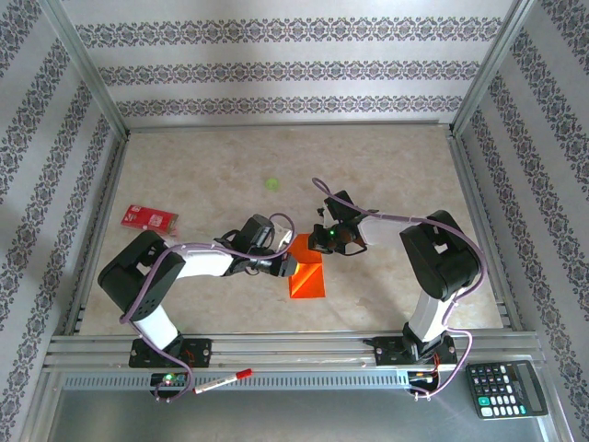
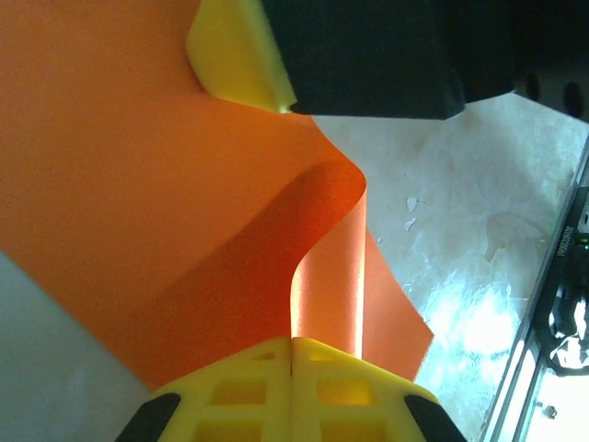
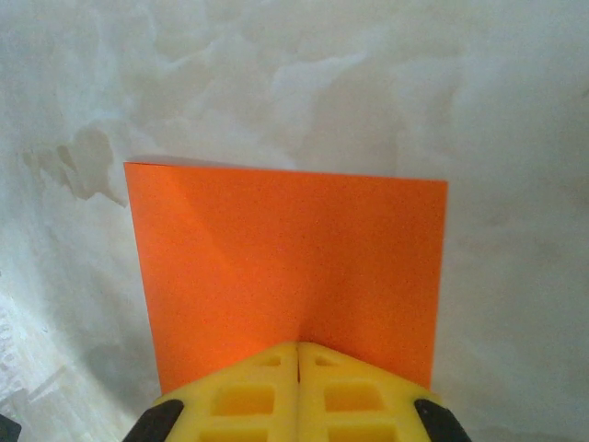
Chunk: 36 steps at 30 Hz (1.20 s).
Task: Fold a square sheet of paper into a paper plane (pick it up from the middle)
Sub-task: Fold the triangle a second time at the center of the table.
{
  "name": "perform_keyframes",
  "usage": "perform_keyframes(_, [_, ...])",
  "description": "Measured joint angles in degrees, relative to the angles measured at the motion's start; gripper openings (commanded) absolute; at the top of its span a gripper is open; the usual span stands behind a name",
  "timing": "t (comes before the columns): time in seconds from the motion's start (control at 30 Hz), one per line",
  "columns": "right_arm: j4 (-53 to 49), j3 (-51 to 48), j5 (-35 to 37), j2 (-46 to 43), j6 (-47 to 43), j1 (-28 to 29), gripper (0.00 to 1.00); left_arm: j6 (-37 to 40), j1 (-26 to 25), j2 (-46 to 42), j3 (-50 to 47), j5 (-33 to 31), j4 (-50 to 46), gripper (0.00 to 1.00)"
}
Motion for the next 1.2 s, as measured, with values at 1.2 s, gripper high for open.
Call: perform_keyframes(1.2, [0.3,-0.2,0.0,0.0,0.0,0.0,0.00,0.0,0.6,2.8,0.0,-0.5,-0.5,0.03])
